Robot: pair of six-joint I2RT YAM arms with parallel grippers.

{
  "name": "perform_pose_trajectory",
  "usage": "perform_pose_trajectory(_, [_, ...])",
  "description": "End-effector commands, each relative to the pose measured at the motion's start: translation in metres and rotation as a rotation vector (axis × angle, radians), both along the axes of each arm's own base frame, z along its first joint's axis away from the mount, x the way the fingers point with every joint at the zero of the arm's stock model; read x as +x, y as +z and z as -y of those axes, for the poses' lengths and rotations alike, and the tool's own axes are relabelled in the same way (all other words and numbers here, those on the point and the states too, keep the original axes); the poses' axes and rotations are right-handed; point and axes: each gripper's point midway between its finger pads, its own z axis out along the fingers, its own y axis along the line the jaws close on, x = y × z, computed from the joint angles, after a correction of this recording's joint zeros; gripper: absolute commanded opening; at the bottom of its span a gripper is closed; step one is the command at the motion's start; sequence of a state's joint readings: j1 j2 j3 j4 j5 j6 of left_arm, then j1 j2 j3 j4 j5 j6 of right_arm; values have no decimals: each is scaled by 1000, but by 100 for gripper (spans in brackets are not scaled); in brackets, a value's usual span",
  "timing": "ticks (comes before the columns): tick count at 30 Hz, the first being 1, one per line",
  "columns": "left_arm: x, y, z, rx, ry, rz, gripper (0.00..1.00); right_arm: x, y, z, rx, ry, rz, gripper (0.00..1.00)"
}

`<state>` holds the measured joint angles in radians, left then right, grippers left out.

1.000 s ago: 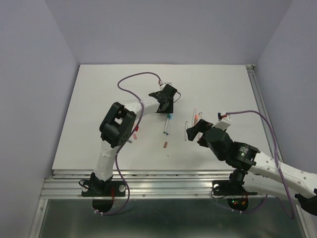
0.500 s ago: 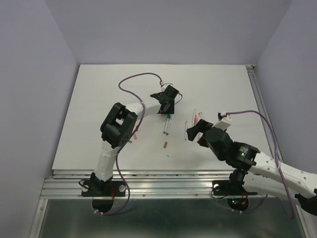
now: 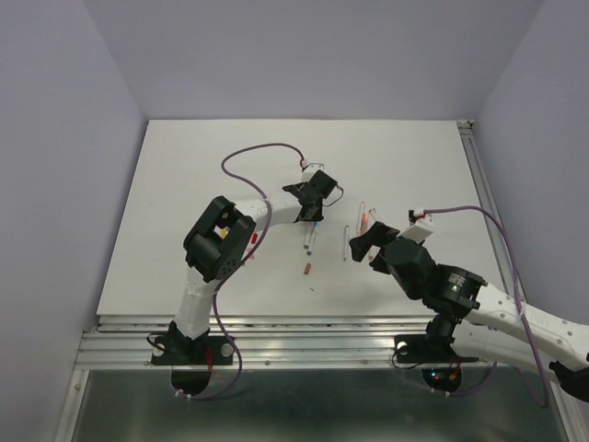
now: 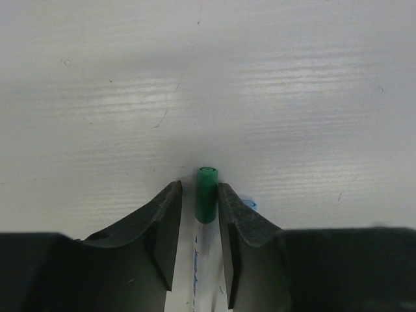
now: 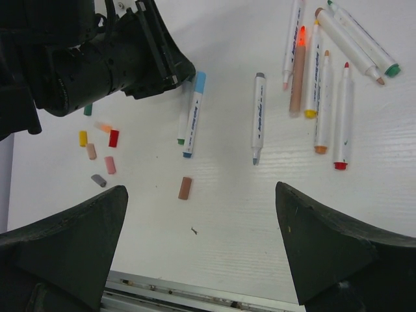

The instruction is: Open the pen caps

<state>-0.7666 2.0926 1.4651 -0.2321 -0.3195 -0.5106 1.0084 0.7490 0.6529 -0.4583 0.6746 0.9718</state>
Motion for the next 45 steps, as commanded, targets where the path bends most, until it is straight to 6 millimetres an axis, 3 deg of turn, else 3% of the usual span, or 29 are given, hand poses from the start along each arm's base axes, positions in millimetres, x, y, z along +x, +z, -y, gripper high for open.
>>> perform_pose_trajectory(1, [-46,-42,-20,73,-3,-179,34,2,-1,10,-3,-43,18,100])
perform_pose_trajectory(2, [-47,-43,-21,75,-3,-182,34,2,0,10,0,-45,19,100])
perform_pose_trajectory(6, [-47,-44,-21,78,-4,-184,17,1,0,12,2,-47,21,100])
perform_pose_trajectory(8, [-46,-42,-23,87,2,-175,2,1,1,12,6,-49,22,100])
perform_pose_trajectory(11, [-37,-30,-22,99,1,-140,0,1,2,11,5,-42,23,100])
perform_pose_trajectory(16, [-9,28,-37,163,89,6,0,-2,5,-2,12,36,42,100])
perform_pose_trajectory(19, [-2,90,-39,70,143,124,0,-6,8,-16,23,129,65,100])
perform_pose_trajectory(21, [-3,115,-44,22,177,174,0,-10,9,-26,41,194,72,100])
perform_pose_trajectory(23, [-11,145,-48,-69,205,215,0,-12,9,-36,42,254,95,100])
perform_pose_trajectory(25, [-22,151,-54,-116,220,216,0,-13,11,-43,42,288,114,100])
perform_pose_trajectory(26, [-30,168,-56,-166,223,234,0,-13,12,-45,43,300,117,100])
perform_pose_trajectory(28, [-45,165,-60,-214,247,219,0,-16,17,-56,58,355,129,100])
perform_pose_trajectory(29, [-56,177,-58,-258,247,236,0,-17,16,-61,57,380,128,100])
perform_pose_trajectory(30, [-66,170,-58,-282,259,224,0,-22,20,-69,64,437,143,100])
perform_pose_trajectory(32, [-82,180,-53,-347,259,238,0,-27,20,-78,74,490,144,100])
perform_pose_trajectory(37, [-129,170,-34,-466,290,213,0,-42,27,-108,159,638,153,100])
perform_pose_trajectory(45, [-158,170,-20,-567,317,203,0,-38,10,-129,169,650,52,100])
